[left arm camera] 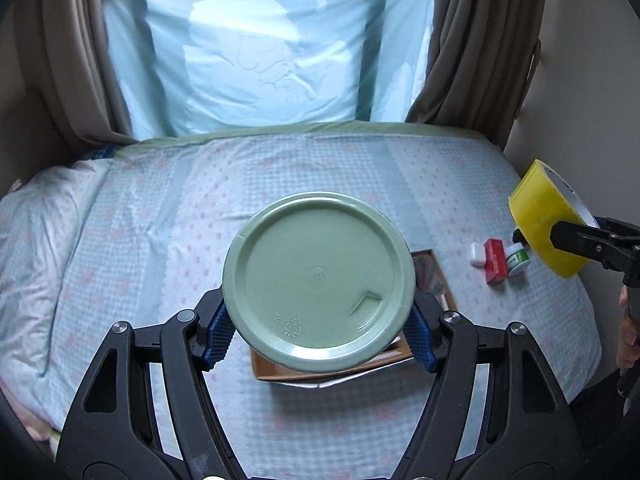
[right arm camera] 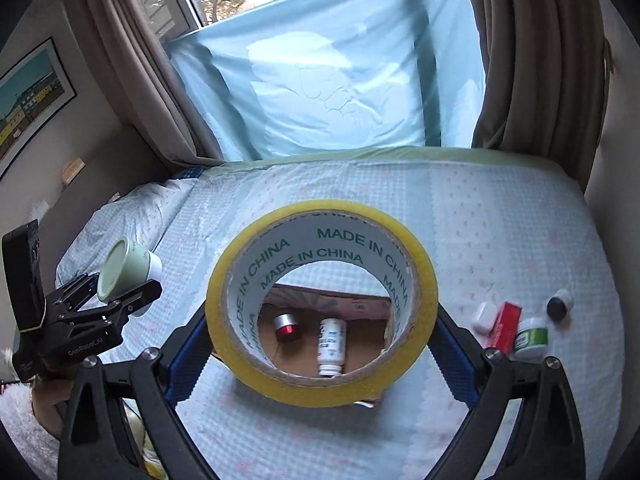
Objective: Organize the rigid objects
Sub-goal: 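Carry the green lid and yellow tape in both tools over the box, then open both tools to release the lid and tape into the box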
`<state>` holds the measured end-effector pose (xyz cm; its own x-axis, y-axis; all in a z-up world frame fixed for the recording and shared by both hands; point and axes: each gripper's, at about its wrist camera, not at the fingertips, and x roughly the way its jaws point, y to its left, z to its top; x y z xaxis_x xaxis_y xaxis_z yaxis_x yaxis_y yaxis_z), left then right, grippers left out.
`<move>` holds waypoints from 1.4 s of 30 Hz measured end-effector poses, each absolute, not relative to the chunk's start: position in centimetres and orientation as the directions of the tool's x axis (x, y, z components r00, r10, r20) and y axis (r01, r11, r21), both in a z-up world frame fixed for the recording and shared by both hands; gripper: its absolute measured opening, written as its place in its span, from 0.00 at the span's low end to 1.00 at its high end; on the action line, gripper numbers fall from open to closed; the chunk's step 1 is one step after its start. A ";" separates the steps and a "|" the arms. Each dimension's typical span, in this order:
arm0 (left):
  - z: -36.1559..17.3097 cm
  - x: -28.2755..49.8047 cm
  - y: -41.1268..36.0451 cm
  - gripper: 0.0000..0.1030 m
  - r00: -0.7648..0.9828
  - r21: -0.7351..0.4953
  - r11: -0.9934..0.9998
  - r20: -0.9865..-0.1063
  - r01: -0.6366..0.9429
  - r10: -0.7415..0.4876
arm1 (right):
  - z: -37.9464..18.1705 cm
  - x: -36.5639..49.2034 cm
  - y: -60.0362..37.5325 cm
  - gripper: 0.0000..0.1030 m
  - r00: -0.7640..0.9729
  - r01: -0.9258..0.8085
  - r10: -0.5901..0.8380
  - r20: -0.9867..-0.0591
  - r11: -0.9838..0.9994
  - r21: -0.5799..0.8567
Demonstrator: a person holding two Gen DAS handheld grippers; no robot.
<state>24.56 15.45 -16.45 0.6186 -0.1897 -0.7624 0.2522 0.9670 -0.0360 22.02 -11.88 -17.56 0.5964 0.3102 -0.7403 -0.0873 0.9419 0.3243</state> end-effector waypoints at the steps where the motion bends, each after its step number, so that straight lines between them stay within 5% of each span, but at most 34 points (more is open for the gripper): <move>1: -17.2 25.2 16.1 0.66 0.602 -0.037 0.963 -0.774 0.267 -0.197 | -18.4 22.3 -11.0 0.94 0.583 -0.054 0.308 -0.752 0.938 0.342; 11: -27.0 30.2 17.9 0.66 0.435 -0.055 0.913 -0.866 0.404 -0.244 | -28.3 25.4 -5.9 0.94 0.417 0.231 0.251 -0.873 0.900 0.369; 21: -36.9 33.0 15.1 0.66 0.277 -0.016 0.880 -0.946 0.475 -0.167 | -37.8 28.5 -6.9 0.94 0.245 0.465 0.317 -0.916 0.791 0.397; 33: -39.6 34.7 13.0 0.66 0.253 0.052 0.850 -0.963 0.524 -0.097 | -41.1 31.1 -7.6 0.94 0.187 0.526 0.322 -0.928 0.765 0.372; 34: -39.7 35.0 13.0 0.69 0.223 0.022 0.854 -0.968 0.519 -0.111 | -41.1 31.4 -7.5 0.95 0.178 0.517 0.306 -0.935 0.779 0.354; 35: -39.7 35.2 13.1 0.93 0.196 -0.007 0.857 -0.972 0.515 -0.126 | -41.0 31.5 -7.4 0.95 0.171 0.518 0.278 -0.945 0.791 0.326; 36: -39.4 35.3 13.1 0.99 0.195 -0.021 0.861 -0.971 0.509 -0.139 | -41.0 31.6 -7.3 0.96 0.160 0.525 0.254 -0.954 0.796 0.300; 42: -37.6 34.8 13.1 1.00 0.236 -0.006 0.863 -0.961 0.506 -0.146 | -40.1 31.5 -7.5 1.00 0.175 0.495 0.204 -0.963 0.827 0.266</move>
